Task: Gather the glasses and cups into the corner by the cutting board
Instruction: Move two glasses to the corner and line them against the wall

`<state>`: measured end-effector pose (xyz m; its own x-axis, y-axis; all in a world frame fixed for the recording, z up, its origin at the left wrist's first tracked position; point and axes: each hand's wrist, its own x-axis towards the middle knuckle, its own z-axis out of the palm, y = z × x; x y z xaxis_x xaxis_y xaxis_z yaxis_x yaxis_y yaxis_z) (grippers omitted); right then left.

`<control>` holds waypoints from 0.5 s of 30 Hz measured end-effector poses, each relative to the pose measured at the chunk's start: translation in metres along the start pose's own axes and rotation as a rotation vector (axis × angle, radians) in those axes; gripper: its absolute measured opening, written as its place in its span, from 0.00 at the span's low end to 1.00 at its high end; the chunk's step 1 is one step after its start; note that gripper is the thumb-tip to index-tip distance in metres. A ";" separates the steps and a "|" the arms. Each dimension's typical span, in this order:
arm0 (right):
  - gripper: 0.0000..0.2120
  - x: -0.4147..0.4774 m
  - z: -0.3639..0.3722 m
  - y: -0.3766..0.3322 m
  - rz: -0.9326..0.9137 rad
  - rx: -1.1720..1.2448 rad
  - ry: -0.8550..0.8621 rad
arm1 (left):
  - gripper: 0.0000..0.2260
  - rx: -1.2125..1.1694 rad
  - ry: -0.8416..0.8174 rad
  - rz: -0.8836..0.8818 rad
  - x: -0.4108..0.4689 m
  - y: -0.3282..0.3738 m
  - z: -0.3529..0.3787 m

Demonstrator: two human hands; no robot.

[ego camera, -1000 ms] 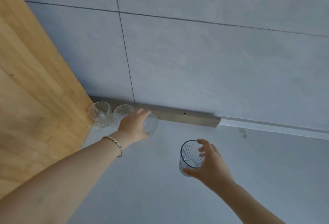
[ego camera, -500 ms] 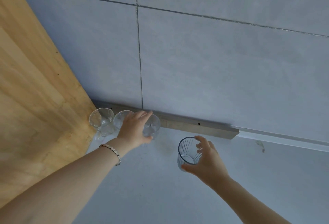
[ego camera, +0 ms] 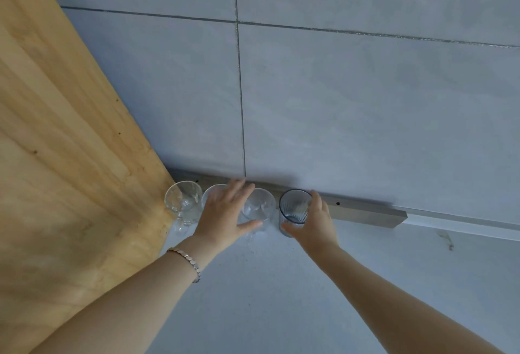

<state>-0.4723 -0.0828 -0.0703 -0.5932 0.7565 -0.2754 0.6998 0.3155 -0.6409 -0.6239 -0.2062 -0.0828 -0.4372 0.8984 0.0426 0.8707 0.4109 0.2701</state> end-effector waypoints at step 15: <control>0.22 -0.065 -0.024 0.048 0.150 -0.222 -0.427 | 0.32 0.119 -0.173 -0.517 -0.027 -0.016 -0.009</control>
<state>-0.3902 -0.1030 -0.0661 -0.5573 0.5155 -0.6509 0.8299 0.3710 -0.4168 -0.6277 -0.2388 -0.0796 -0.7797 0.5834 -0.2274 0.5765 0.8106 0.1029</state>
